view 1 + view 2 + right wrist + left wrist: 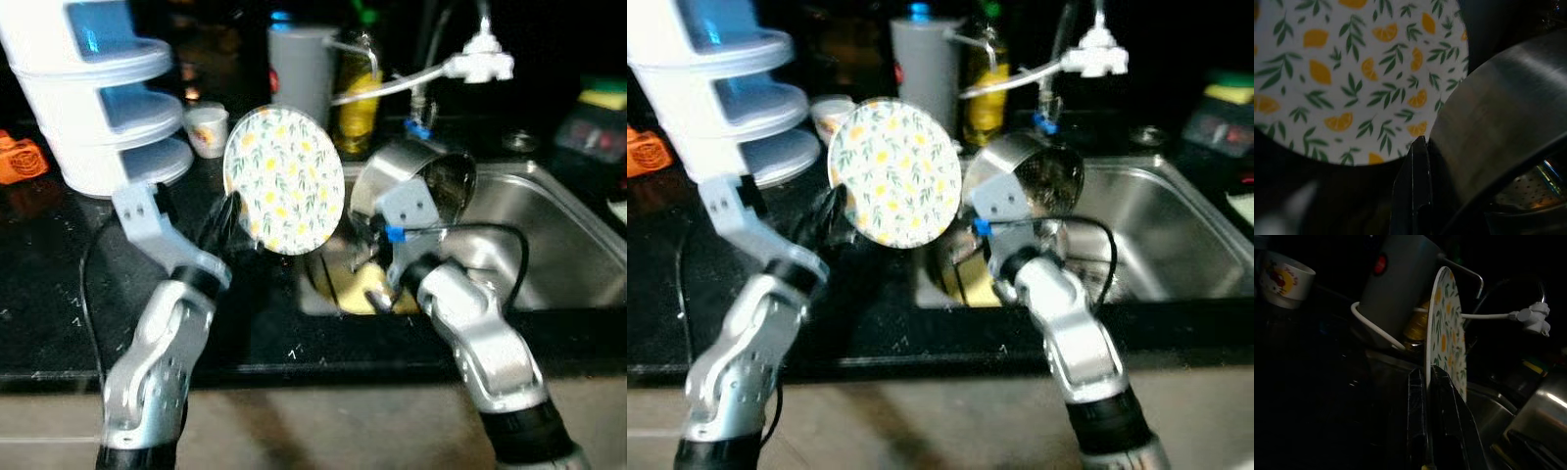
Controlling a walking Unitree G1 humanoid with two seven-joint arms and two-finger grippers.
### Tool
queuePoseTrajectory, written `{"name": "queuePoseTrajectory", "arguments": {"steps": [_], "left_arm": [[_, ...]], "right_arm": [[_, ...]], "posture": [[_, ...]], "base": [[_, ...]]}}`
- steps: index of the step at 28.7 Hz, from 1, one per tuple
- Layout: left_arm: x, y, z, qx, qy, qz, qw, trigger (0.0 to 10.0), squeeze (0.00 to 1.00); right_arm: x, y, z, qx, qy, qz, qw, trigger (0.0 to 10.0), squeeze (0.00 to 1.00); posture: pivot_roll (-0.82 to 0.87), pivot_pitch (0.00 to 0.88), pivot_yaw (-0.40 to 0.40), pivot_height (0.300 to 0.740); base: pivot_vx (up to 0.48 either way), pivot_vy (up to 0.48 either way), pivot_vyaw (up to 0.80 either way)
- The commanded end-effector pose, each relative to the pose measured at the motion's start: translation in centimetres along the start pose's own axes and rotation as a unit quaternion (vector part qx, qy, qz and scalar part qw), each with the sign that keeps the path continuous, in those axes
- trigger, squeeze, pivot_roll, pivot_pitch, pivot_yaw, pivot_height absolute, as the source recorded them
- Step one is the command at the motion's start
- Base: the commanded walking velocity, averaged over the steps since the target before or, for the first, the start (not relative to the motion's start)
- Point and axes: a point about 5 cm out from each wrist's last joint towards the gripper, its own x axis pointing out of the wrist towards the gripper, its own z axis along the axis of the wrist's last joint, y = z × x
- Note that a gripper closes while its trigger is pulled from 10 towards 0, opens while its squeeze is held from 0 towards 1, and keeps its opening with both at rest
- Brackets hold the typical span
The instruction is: Kitchen organization
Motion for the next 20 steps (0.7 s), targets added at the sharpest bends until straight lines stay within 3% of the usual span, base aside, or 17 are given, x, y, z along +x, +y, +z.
{"name": "queuePoseTrajectory", "arguments": {"steps": [1, 12, 16, 20], "left_arm": [[0.0, 0.0, 0.0, 0.004, -0.003, -0.001, 1.0, 10.0, 0.0], [0.4, 0.3, -0.3, 0.002, 0.012, -0.004, 1.0, 10.0, 0.0], [0.7, 0.7, -0.7, 0.009, 0.022, 0.005, 1.0, 10.0, 0.0], [1.3, 1.4, -1.3, 0.023, 0.033, 0.015, 0.999, 10.0, 0.0]], "right_arm": [[0.1, -0.1, -0.1, -0.025, 0.007, -0.001, 1.0, 10.0, 0.0], [1.0, -1.5, -1.7, -0.044, 0.093, -0.047, 0.994, 10.0, 0.0], [1.3, -1.6, -1.8, -0.093, 0.114, -0.045, 0.988, 10.0, 0.0], [2.5, -1.2, -1.5, -0.171, 0.129, -0.034, 0.976, 10.0, 0.0]], "posture": [[0.01, 0.0, -0.003, 0.74], [0.01, 0.0, -0.008, 0.74], [0.0, 0.0, -0.006, 0.74], [-0.02, 0.0, -0.003, 0.74]], "base": [[0.0, -0.405, 0.0], [0.0, 0.0, 0.0], [0.0, 0.0, 0.0], [0.0, 0.0, 0.0]]}}
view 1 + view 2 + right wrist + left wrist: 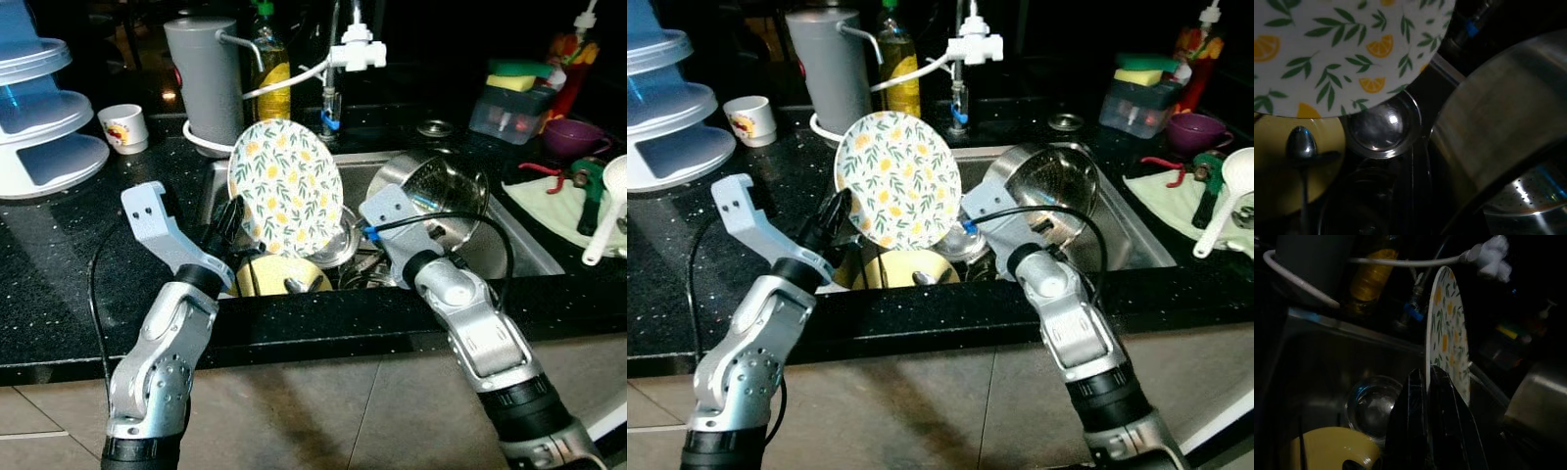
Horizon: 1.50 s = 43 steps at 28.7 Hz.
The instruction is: Kitchen organization
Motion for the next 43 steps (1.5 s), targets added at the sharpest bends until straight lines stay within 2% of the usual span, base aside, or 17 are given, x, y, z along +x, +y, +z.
{"name": "queuePoseTrajectory", "arguments": {"steps": [1, 4, 11, 15, 19, 26, 30, 31, 32, 33, 34, 36, 38, 39, 40, 42, 43], "left_arm": [[0.2, 0.4, 0.1, 0.012, -0.002, 0.005, 1.0, 10.0, 0.0], [0.8, 0.3, 0.1, 0.017, -0.003, 0.002, 1.0, 10.0, 0.0], [1.0, -0.3, 0.6, 0.025, -0.013, -0.006, 1.0, 10.0, 0.0], [0.8, -0.5, 0.9, 0.027, -0.018, -0.007, 0.999, 10.0, 0.0], [0.5, -0.7, 1.1, 0.028, -0.021, -0.006, 0.999, 10.0, 0.0], [-0.1, -0.9, 1.5, 0.029, -0.021, -0.005, 0.999, 10.0, 0.0], [-0.3, -1.0, 1.5, 0.029, -0.019, -0.003, 0.999, 10.0, 0.0], [-0.3, -1.0, 1.5, 0.029, -0.018, -0.003, 0.999, 10.0, 0.0], [-0.3, -1.1, 1.4, 0.029, -0.017, -0.003, 0.999, 10.0, 0.0], [-0.3, -1.1, 1.3, 0.029, -0.015, -0.003, 0.999, 10.0, 0.0], [-0.3, -1.1, 1.3, 0.029, -0.015, -0.003, 0.999, 10.0, 0.0], [-0.3, -1.1, 1.3, 0.029, -0.013, -0.003, 1.0, 10.0, 0.0], [-0.2, -1.1, 1.3, 0.028, -0.011, -0.003, 1.0, 10.0, 0.0], [-0.2, -1.1, 1.2, 0.028, -0.011, -0.003, 1.0, 10.0, 0.0], [-0.2, -1.1, 1.2, 0.028, -0.01, -0.003, 1.0, 10.0, 0.0], [-0.2, -1.1, 1.3, 0.029, -0.01, -0.005, 1.0, 10.0, 0.0], [-0.1, -1.0, 1.3, 0.029, -0.01, -0.006, 1.0, 10.0, 0.0]], "right_arm": [[0.4, 0.0, 0.7, -0.02, -0.005, -0.003, 1.0, 10.0, 0.0], [1.7, -0.3, 1.0, -0.026, 0.039, 0.008, 0.999, 10.0, 0.0], [3.6, -0.9, 1.8, -0.01, 0.055, 0.035, 0.998, 10.0, 0.0], [5.3, -0.5, 1.4, 0.04, 0.129, 0.101, 0.986, 10.0, 0.0], [6.0, 0.1, 1.3, 0.033, 0.177, 0.152, 0.972, 10.0, 0.0], [6.3, 0.8, 1.3, -0.061, 0.229, 0.225, 0.945, 10.0, 0.0], [6.3, 1.4, 0.7, -0.083, 0.25, 0.254, 0.931, 10.0, 0.0], [6.4, 1.5, 0.8, -0.08, 0.244, 0.256, 0.932, 10.0, 0.2], [6.5, 1.6, 0.8, -0.078, 0.237, 0.259, 0.933, 10.0, 0.65], [6.5, 1.7, 0.8, -0.068, 0.233, 0.261, 0.934, 10.0, 1.0], [6.5, 1.7, 0.8, -0.068, 0.233, 0.261, 0.934, 10.0, 1.0], [6.6, 1.5, 1.0, -0.029, 0.223, 0.253, 0.941, 10.0, 1.0], [6.8, 0.6, 1.3, 0.061, 0.195, 0.218, 0.954, 10.0, 1.0], [6.9, 0.2, 1.5, 0.074, 0.169, 0.21, 0.96, 10.0, 1.0], [6.9, -0.1, 1.7, 0.078, 0.151, 0.205, 0.964, 10.0, 0.18], [6.7, -1.2, 2.0, 0.158, 0.082, 0.188, 0.966, 10.0, 0.18], [6.5, -1.6, 2.1, 0.185, 0.053, 0.18, 0.965, 10.0, 0.0]], "posture": [[-0.02, 0.0, -0.003, 0.74], [-0.02, 0.0, -0.006, 0.74], [-0.01, 0.0, -0.018, 0.74], [-0.01, 0.012, -0.029, 0.74], [0.01, 0.038, -0.037, 0.74], [0.02, 0.076, -0.045, 0.74], [0.02, 0.086, -0.042, 0.74], [0.02, 0.085, -0.039, 0.74], [0.02, 0.085, -0.039, 0.74], [0.02, 0.085, -0.036, 0.74], [0.02, 0.085, -0.036, 0.74], [0.02, 0.079, -0.031, 0.74], [0.02, 0.073, -0.028, 0.74], [0.02, 0.068, -0.025, 0.74], [0.02, 0.068, -0.025, 0.74], [0.01, 0.061, -0.02, 0.74], [0.01, 0.059, -0.017, 0.74]], "base": [[0.0, 0.0, 0.0], [0.0, 0.0, 0.0], [0.0, 0.0, 0.0], [0.0, 0.0, 0.0], [0.0, 0.0, 0.0], [0.0, 0.0, 0.0], [0.0, 0.0, 0.0], [0.0, 0.0, 0.0], [0.0, 0.0, 0.0], [0.0, 0.0, 0.0], [0.0, 0.0, 0.0], [0.0, 0.0, 0.0], [0.0, 0.0, 0.0], [0.0, 0.0, 0.0], [0.0, 0.0, 0.0], [0.0, 0.0, 0.0], [0.0, 0.0, 0.0]]}}
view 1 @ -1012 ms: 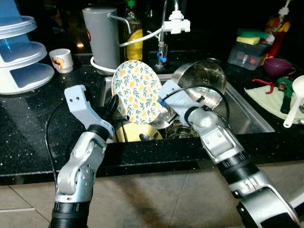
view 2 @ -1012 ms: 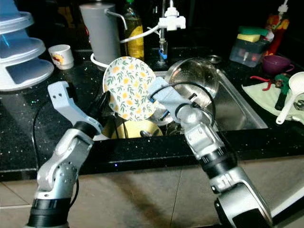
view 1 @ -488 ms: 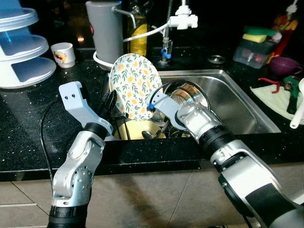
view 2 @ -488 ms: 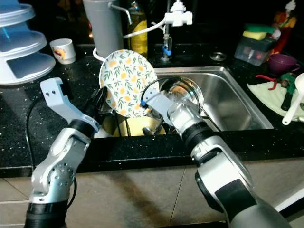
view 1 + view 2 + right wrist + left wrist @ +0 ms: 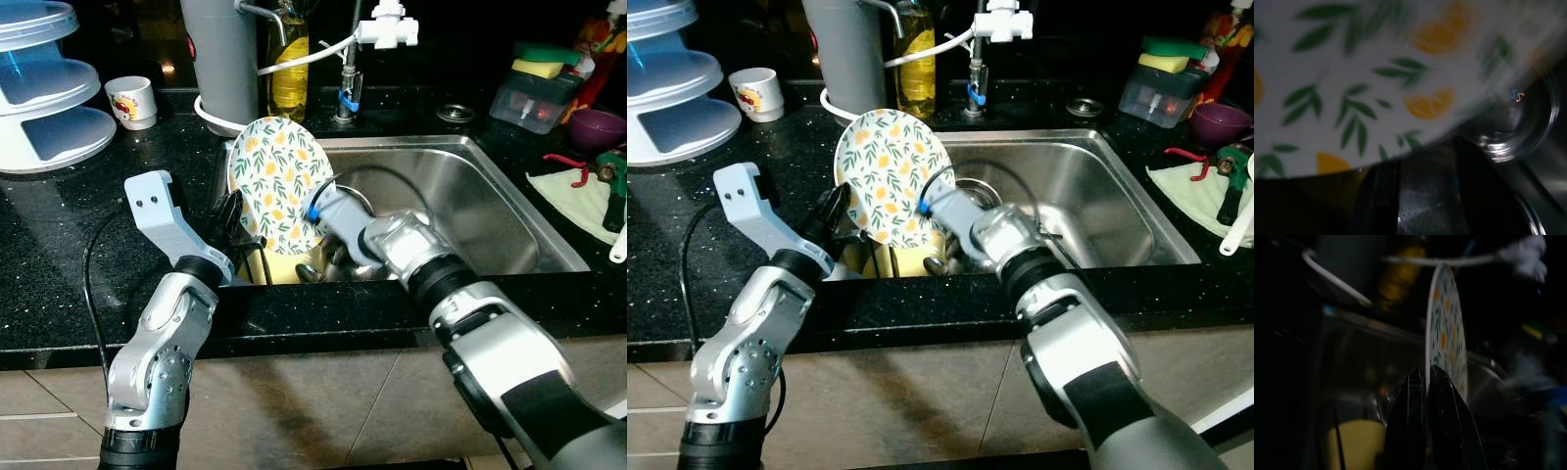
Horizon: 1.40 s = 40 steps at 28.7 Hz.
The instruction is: Kitchen organization
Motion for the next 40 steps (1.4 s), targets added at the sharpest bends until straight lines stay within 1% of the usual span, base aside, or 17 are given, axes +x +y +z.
{"name": "queuePoseTrajectory", "arguments": {"steps": [1, 4, 6, 7, 9, 11, 14, 19, 24, 29, 30, 32, 33, 34, 35, 39, 40], "left_arm": [[-0.1, -0.2, 0.0, 0.002, 0.003, -0.009, 1.0, 10.0, 0.0], [-0.1, 0.0, 0.0, 0.003, 0.005, -0.01, 1.0, 10.0, 0.0], [0.0, 0.1, 0.0, 0.003, 0.006, -0.013, 1.0, 10.0, 0.0], [0.0, 0.1, 0.0, 0.004, 0.008, -0.017, 1.0, 10.0, 0.0], [0.1, 0.2, -0.2, 0.002, 0.021, -0.03, 0.999, 10.0, 0.0], [0.2, 0.4, -0.5, 0.004, 0.031, -0.038, 0.999, 10.0, 0.0], [0.3, 1.2, -0.7, 0.009, 0.041, -0.037, 0.998, 10.0, 0.0], [0.7, 3.0, -0.7, 0.032, 0.051, -0.03, 0.998, 10.0, 0.0], [1.1, 3.6, -0.9, 0.06, 0.059, -0.035, 0.996, 10.0, 0.0], [1.6, 3.9, -1.5, 0.083, 0.073, -0.045, 0.993, 10.0, 0.0], [2.0, 3.9, -2.0, 0.089, 0.08, -0.051, 0.991, 10.0, 0.0], [2.2, 3.5, -2.4, 0.118, 0.09, -0.067, 0.987, 10.0, 0.25], [2.2, 3.4, -2.7, 0.127, 0.096, -0.072, 0.985, 10.0, 0.49], [2.2, 3.4, -3.0, 0.127, 0.1, -0.076, 0.984, 10.0, 0.85], [2.2, 3.5, -3.2, 0.125, 0.103, -0.077, 0.984, 10.0, 1.0], [2.1, 3.7, -3.4, 0.121, 0.107, -0.077, 0.984, 10.0, 1.0], [2.0, 3.9, -3.7, 0.117, 0.111, -0.077, 0.984, 10.0, 1.0]], "right_arm": [[-0.6, -0.3, 0.6, 0.044, -0.063, 0.01, 0.997, 10.0, 0.0], [-1.5, -1.0, -0.7, 0.072, -0.083, 0.009, 0.994, 10.0, 0.0], [-2.2, -1.2, -1.0, 0.09, -0.124, 0.012, 0.988, 10.0, 0.0], [-3.3, -1.3, -0.9, 0.105, -0.182, 0.017, 0.977, 10.0, 0.0], [-6.2, -0.6, -0.7, 0.168, -0.296, 0.07, 0.938, 10.0, 0.0], [-8.5, 0.8, -1.1, 0.179, -0.359, 0.13, 0.907, 10.0, 0.0], [-11.6, 3.6, -2.1, 0.201, -0.414, 0.242, 0.854, 10.0, 0.0], [-16.4, 9.1, -3.4, 0.251, -0.461, 0.411, 0.746, 10.0, 0.0], [-17.6, 11.9, -4.1, 0.274, -0.453, 0.462, 0.712, 10.0, 0.0], [-17.7, 14.1, -4.9, 0.288, -0.416, 0.483, 0.715, 10.0, 0.0], [-17.9, 14.1, -5.2, 0.286, -0.396, 0.476, 0.731, 10.0, 0.0], [-18.0, 14.2, -6.1, 0.275, -0.362, 0.467, 0.758, 10.0, 0.0], [-18.1, 14.5, -6.6, 0.271, -0.343, 0.469, 0.768, 10.0, 0.0], [-18.2, 14.7, -7.0, 0.27, -0.326, 0.471, 0.774, 10.0, 0.0], [-18.4, 14.9, -7.3, 0.274, -0.317, 0.473, 0.775, 10.0, 0.0], [-18.6, 15.1, -7.6, 0.274, -0.298, 0.473, 0.783, 10.0, 0.0], [-18.6, 15.2, -8.0, 0.271, -0.281, 0.465, 0.795, 10.0, 0.0]], "posture": [[0.01, 0.059, -0.015, 0.74], [0.0, 0.052, -0.006, 0.74], [0.0, 0.051, -0.004, 0.74], [0.0, 0.051, -0.003, 0.74], [-0.01, 0.05, 0.002, 0.74], [-0.02, 0.05, 0.006, 0.74], [-0.02, 0.053, 0.012, 0.74], [-0.03, 0.063, 0.026, 0.74], [-0.03, 0.067, 0.027, 0.74], [-0.04, 0.078, 0.034, 0.74], [-0.05, 0.081, 0.036, 0.74], [-0.05, 0.083, 0.036, 0.74], [-0.05, 0.085, 0.036, 0.74], [-0.05, 0.085, 0.036, 0.74], [-0.05, 0.085, 0.036, 0.74], [-0.05, 0.089, 0.036, 0.74], [-0.05, 0.092, 0.037, 0.74]], "base": [[0.0, 0.0, 0.0], [0.0, 0.0, 0.0], [0.0, 0.0, 0.0], [0.0, 0.0, 0.0], [0.0, 0.0, 0.0], [0.0, 0.0, 0.0], [0.0, 0.0, 0.0], [0.0, 0.0, 0.0], [0.0, 0.0, 0.0], [0.0, 0.0, 0.0], [0.0, 0.0, 0.0], [0.0, 0.0, 0.0], [0.0, 0.0, 0.0], [0.0, 0.0, 0.0], [0.0, 0.0, 0.0], [0.0, 0.0, 0.0], [0.0, 0.0, 0.0]]}}
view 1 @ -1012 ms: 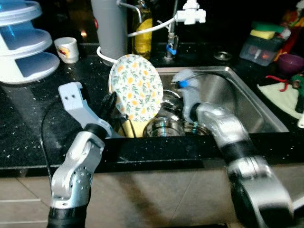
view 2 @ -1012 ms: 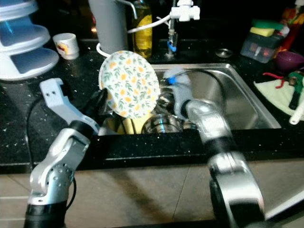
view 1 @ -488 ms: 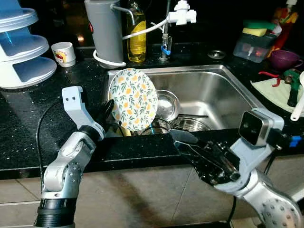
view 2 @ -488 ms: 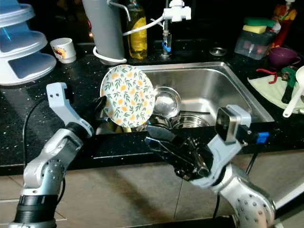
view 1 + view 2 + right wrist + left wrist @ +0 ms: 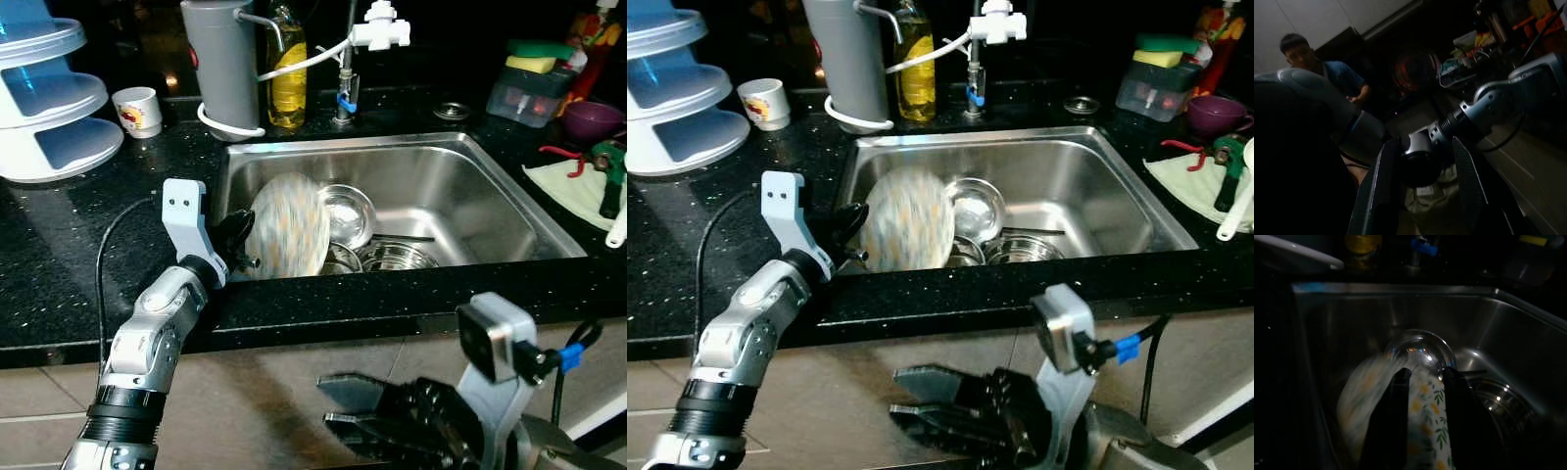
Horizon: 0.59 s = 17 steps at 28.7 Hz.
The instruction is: Kitchen organization
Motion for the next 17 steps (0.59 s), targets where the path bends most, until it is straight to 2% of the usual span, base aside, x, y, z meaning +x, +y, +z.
{"name": "queuePoseTrajectory", "arguments": {"steps": [1, 5, 6, 7, 9, 10, 14, 15, 17], "left_arm": [[-0.1, 0.4, -0.3, 0.004, 0.005, 0.003, 1.0, 10.0, 1.0], [-0.1, 0.4, -0.7, 0.004, 0.006, 0.003, 1.0, 10.0, 1.0], [-0.2, 0.3, -0.7, 0.003, 0.001, 0.002, 1.0, 10.0, 0.36], [-0.2, 0.2, -0.5, 0.002, -0.004, 0.002, 1.0, 10.0, 0.0], [-0.5, 0.0, 0.3, -0.003, -0.023, -0.001, 1.0, 10.0, 0.0], [-0.7, -0.4, 1.4, -0.017, -0.046, -0.008, 0.999, 10.0, 0.0], [-0.9, -0.8, 2.0, -0.026, -0.057, -0.014, 0.998, 10.0, 0.0], [-1.5, -2.1, 2.8, -0.036, -0.063, -0.03, 0.997, 10.0, 0.0], [-1.8, -2.7, 3.0, -0.038, -0.062, -0.034, 0.997, 10.0, 0.0]], "right_arm": [[0.0, 0.2, -0.3, -0.004, 0.017, -0.01, 1.0, 10.0, 0.0], [-0.4, -0.1, -0.7, -0.006, 0.031, -0.034, 0.999, 10.0, 0.0], [-0.4, -0.1, -0.7, -0.007, 0.032, -0.037, 0.999, 10.0, 0.0], [-0.5, -0.1, -0.8, -0.008, 0.031, -0.038, 0.999, 10.0, 0.0], [-0.5, -0.3, -0.7, -0.009, 0.026, -0.042, 0.999, 10.0, 0.0], [-0.5, -0.4, -0.6, -0.013, 0.02, -0.048, 0.999, 10.0, 0.0], [-0.5, -0.6, -0.6, -0.017, 0.017, -0.053, 0.998, 10.0, 0.0], [-0.7, -1.8, 0.1, -0.051, 0.002, -0.104, 0.993, 10.0, 0.0], [-0.8, -2.2, 0.3, -0.065, -0.002, -0.124, 0.99, 10.0, 0.0]], "posture": [[-0.05, 0.092, 0.037, 0.74], [-0.05, 0.091, 0.038, 0.74], [-0.06, 0.089, 0.038, 0.74], [-0.05, 0.087, 0.037, 0.74], [-0.05, 0.084, 0.038, 0.74], [-0.05, 0.081, 0.039, 0.74], [-0.05, 0.081, 0.039, 0.74], [-0.04, 0.07, 0.039, 0.74], [-0.04, 0.07, 0.039, 0.74]], "base": [[0.0, 0.0, 0.0], [0.0, 0.0, 0.0], [0.0, 0.0, 0.0], [0.0, 0.0, 0.0], [0.0, 0.0, 0.0], [0.0, 0.0, 0.0], [0.0, 0.0, 0.0], [0.0, 0.0, 0.0], [0.0, 0.0, 0.0]]}}
